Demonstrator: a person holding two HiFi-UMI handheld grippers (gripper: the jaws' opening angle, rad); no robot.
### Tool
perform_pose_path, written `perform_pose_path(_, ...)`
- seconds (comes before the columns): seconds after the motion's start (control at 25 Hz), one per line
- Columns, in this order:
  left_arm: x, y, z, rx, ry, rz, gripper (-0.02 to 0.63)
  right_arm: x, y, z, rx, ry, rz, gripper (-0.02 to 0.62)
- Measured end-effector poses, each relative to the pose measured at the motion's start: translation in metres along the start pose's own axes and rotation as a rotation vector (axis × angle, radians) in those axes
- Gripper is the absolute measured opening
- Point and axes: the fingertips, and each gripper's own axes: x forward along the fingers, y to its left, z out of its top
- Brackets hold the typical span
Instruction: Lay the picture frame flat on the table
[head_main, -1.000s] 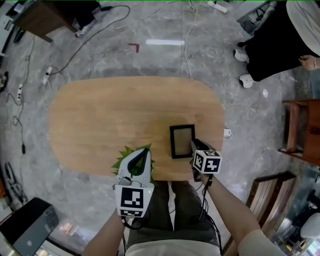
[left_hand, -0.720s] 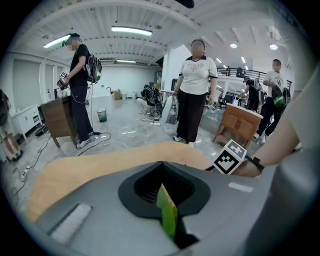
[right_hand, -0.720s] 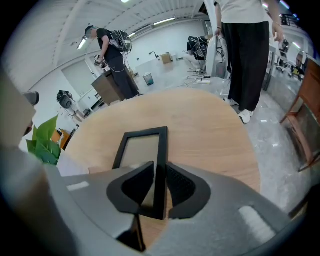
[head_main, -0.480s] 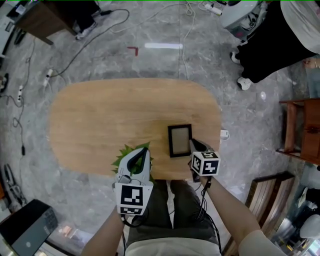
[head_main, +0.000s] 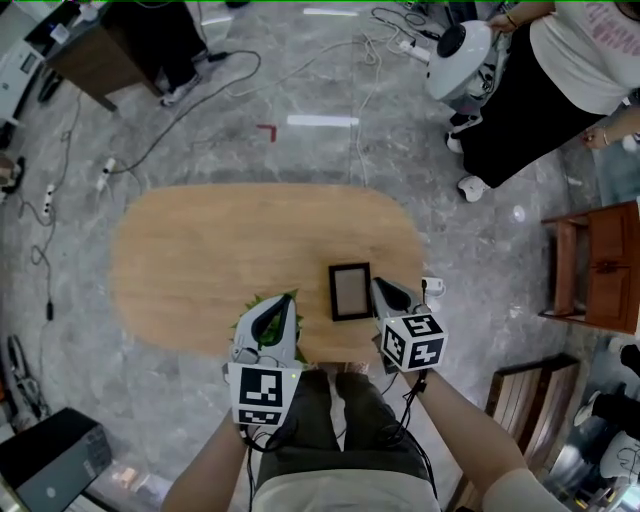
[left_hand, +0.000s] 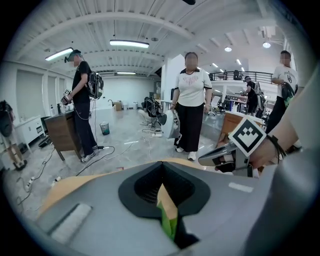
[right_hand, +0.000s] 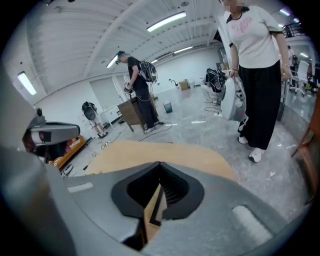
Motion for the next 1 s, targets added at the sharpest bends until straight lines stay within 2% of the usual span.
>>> perform_pose_path(0.2,-0.023,0.002,0.037,0.022,-0.046,0.022,0.02,-0.047,0.021,0.054,-0.042,-0.086,0.032,0.003)
perform_pose_path(0.64,-0.079,-0.006,0.109,0.08,-0.145,0.053,0.02,-0.156,0.077,0.154,-0.205,-0.265,0.094,0.003)
perform_pose_path(1.0,-0.143,-0.021,0.184,0.14,-0.285,0.072,0.02,-0.248,0.13,0.218,-0.324,-0.424,0.145,0.002)
